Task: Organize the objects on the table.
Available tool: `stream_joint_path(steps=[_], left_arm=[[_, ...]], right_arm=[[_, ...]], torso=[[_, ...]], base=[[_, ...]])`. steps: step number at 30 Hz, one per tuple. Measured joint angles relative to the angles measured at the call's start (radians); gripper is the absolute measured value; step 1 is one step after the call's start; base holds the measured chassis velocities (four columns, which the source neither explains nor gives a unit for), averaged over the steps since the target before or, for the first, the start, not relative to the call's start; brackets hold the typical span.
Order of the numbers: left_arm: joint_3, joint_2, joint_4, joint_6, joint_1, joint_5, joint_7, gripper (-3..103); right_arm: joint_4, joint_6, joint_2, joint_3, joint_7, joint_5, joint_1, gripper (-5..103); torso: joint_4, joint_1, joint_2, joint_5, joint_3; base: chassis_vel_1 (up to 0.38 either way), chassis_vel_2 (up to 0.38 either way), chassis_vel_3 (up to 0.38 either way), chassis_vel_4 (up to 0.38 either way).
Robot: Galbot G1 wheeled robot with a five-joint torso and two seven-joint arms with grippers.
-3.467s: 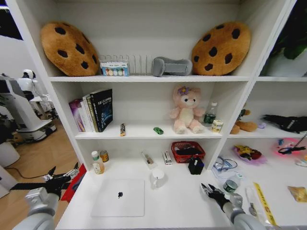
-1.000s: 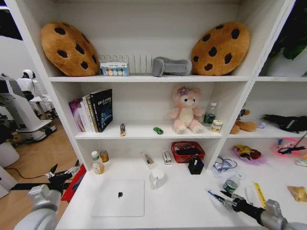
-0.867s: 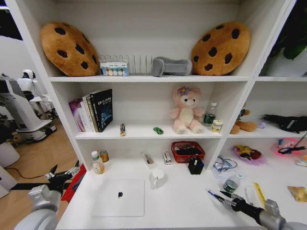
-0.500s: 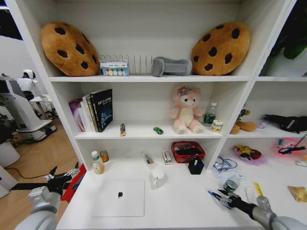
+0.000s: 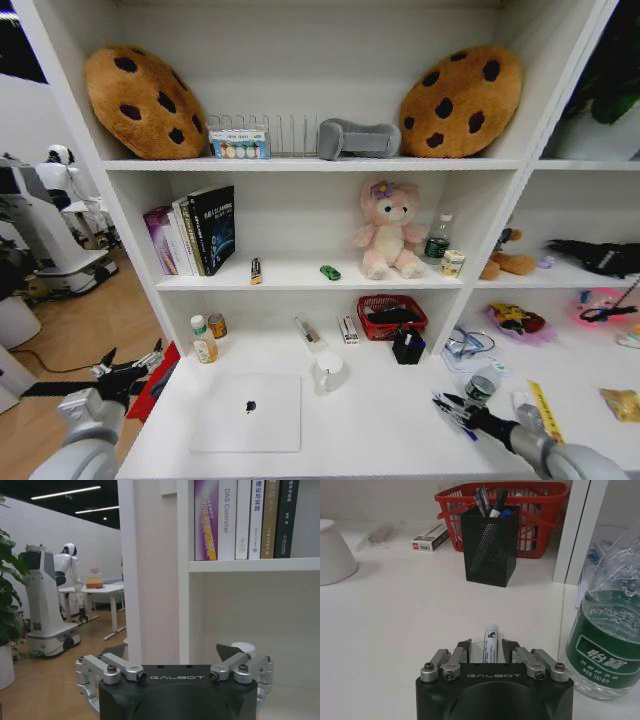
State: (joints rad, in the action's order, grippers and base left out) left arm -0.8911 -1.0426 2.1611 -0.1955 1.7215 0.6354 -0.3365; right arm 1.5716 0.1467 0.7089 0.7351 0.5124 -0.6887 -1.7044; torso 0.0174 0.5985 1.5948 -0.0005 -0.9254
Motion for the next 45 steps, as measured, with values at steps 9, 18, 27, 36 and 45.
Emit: stream_joint_path(steps=[9, 18, 27, 36, 45], left_arm=[[0.006, 0.001, -0.003, 0.0, -0.002, -0.003, 0.0, 100], [0.006, -0.002, 0.002, 0.0, 0.007, -0.007, 0.001, 100], [0.005, -0.003, 0.008, 0.001, 0.013, -0.011, 0.001, 100], [0.005, 0.0, 0.016, 0.001, 0.017, -0.011, 0.001, 100], [0.013, 0.012, 0.018, 0.0, 0.011, -0.009, -0.002, 100]], right_arm=[[0.008, -0.01, 0.017, 0.016, -0.011, 0.001, -0.022, 12], [0.02, -0.01, 0.025, 0.015, -0.035, -0.005, -0.021, 12], [0.074, -0.187, 0.045, -0.028, -0.156, -0.086, 0.024, 12], [0.105, -0.407, 0.074, -0.106, -0.228, -0.03, 0.152, 12], [0.052, -0.432, 0.099, -0.177, -0.294, -0.016, 0.264, 12]], torso=[[-0.0001, 0.0, 0.0, 0.0004, 0.0], [0.0002, 0.0, 0.0, 0.0007, 0.0], [-0.0002, 0.0, 0.0, 0.0006, 0.0], [0.0, 0.0, 0.0, 0.0004, 0.0], [-0.0003, 0.0, 0.0, 0.0006, 0.0]], base=[[0.0, 0.0, 0.0, 0.0], [0.0, 0.0, 0.0, 0.0], [0.0, 0.0, 0.0, 0.0], [0.0, 0.0, 0.0, 0.0], [0.0, 0.0, 0.0, 0.0]])
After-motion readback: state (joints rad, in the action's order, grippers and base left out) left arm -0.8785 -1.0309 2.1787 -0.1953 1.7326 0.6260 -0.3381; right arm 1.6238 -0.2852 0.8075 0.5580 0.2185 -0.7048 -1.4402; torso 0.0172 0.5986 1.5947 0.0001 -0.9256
